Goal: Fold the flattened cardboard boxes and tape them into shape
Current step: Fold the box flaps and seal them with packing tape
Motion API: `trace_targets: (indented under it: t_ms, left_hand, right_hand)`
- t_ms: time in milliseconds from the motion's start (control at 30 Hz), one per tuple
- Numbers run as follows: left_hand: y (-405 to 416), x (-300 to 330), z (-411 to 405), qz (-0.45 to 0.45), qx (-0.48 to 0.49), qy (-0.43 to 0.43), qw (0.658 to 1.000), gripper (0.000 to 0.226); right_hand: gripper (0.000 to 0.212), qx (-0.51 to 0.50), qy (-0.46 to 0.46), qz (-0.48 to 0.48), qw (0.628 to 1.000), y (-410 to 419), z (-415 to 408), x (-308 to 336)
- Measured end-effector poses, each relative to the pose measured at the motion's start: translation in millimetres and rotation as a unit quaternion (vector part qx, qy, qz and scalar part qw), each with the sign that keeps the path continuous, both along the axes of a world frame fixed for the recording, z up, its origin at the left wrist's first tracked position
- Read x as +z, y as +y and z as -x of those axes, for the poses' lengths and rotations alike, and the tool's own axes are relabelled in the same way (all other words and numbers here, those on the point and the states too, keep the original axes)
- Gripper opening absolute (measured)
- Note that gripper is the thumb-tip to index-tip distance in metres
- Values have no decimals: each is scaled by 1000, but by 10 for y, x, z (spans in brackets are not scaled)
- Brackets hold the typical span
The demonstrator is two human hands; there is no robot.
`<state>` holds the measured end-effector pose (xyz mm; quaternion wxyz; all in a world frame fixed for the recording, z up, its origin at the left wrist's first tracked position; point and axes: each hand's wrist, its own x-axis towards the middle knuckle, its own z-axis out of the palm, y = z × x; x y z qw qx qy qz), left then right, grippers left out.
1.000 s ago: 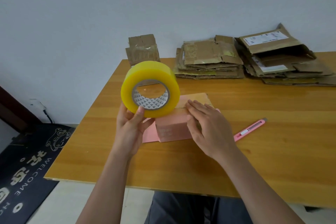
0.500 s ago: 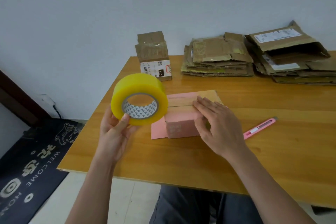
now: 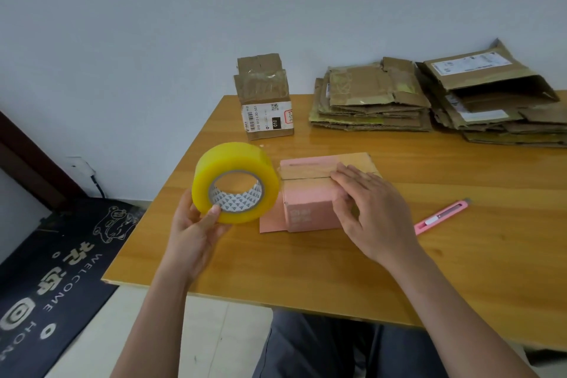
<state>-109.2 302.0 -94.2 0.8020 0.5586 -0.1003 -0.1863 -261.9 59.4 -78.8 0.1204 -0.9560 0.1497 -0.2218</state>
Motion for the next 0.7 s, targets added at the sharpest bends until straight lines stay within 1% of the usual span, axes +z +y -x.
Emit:
trace_targets:
  t_ms: [67,133,167,200,267,300,333,400,433,500,533,600,700]
  left_hand:
    - [4,-11,21,-58,10,-22,998,40]
    - [25,0,11,-121,5,-57,991,35]
    - [41,20,2,-144,0,-67,987,38]
    - [50,56,4,-164,-4,-75,984,47]
    - [42,172,18,-216,4,-127,968,71]
    - [16,241,21,-246,6,-176,953,77]
    - [-22,314,18,-273,2,-232,934,78]
    - [-134,443,-1,-331,-13,-330,884,75]
    - [-194,491,-17,-360,-16,-360,861,75]
    - [-288,557,-48,-403,-10,-389,829,70]
    - [-305,581,-57,-413,-7,-397,819,66]
    - [-285,617,-67,-414,-13,-400,817,62]
    - [-229,680,-52,-409,-28,-391,824,58]
  right_hand:
    - [56,1,-1,-1,1000,-6,-11,-14]
    - [54,3,-5,-3,1000,-29,-21,-28]
    - [52,5,-8,-3,1000,-47,-23,-32]
    - [51,8,-12,-3,1000,-66,-22,-36]
    - [47,15,-19,-6,1000,-104,-22,-36]
    - [46,18,-22,-8,1000,-120,-24,-33]
    - [45,19,-24,-8,999,-135,-29,-32]
    - [45,20,-26,-8,999,-160,-45,-23]
    - [45,20,-27,-8,999,-177,-54,-14]
    - [47,20,-25,-8,999,-220,-67,5]
    - [49,20,-21,-6,1000,-247,-71,13]
    - [50,20,-14,2,1000,-307,-71,21]
    - [45,20,-1,11,1000,-376,-70,20]
